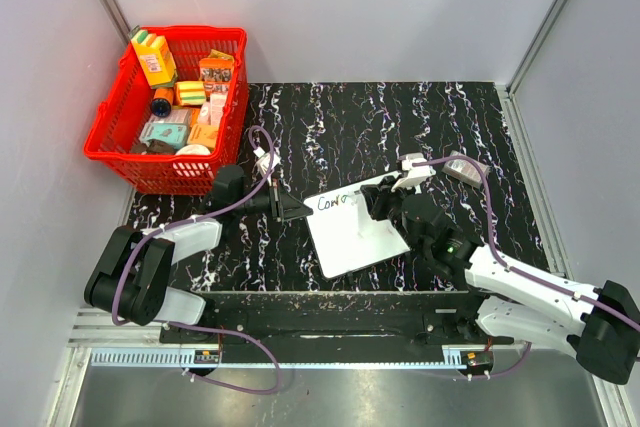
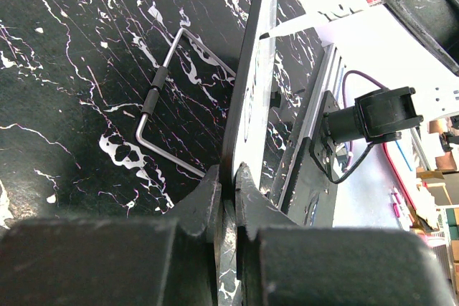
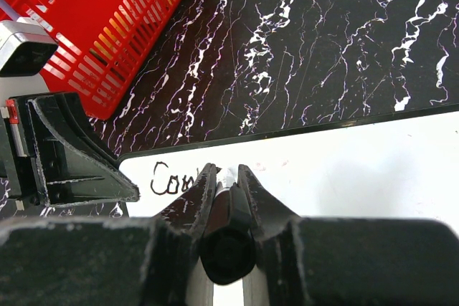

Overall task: Write a sentence on the whiteboard
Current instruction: Write on the whiteboard at the whiteboard stand.

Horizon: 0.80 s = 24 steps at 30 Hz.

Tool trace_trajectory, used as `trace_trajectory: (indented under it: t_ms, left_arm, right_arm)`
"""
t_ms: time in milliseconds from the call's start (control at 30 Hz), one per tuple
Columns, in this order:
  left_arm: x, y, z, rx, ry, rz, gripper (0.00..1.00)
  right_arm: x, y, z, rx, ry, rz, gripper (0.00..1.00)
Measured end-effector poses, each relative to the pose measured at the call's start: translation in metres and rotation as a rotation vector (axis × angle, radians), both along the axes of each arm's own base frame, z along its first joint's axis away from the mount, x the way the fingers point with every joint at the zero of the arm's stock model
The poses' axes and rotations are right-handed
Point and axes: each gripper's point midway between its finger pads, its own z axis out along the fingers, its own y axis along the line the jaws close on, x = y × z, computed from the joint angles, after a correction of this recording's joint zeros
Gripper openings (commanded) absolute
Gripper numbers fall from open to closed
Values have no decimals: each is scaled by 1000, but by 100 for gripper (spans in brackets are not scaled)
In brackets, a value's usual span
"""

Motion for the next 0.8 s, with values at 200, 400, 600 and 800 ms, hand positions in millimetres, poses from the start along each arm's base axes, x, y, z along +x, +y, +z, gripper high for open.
trace_trajectory:
  t_ms: [200, 400, 600, 800]
  left_arm:
    - [0, 0, 0, 0, 0, 0, 0]
    - [0, 0, 0, 0, 0, 0, 0]
    - [0, 0, 0, 0, 0, 0, 0]
    - [0, 0, 0, 0, 0, 0, 0]
  right_arm:
    - [0, 0, 0, 1, 2, 4, 0]
    - [-2, 0, 0, 1, 6, 11, 0]
    - [-4, 0, -3, 0, 19, 20, 0]
    - [-7, -3, -5, 2, 25, 19, 0]
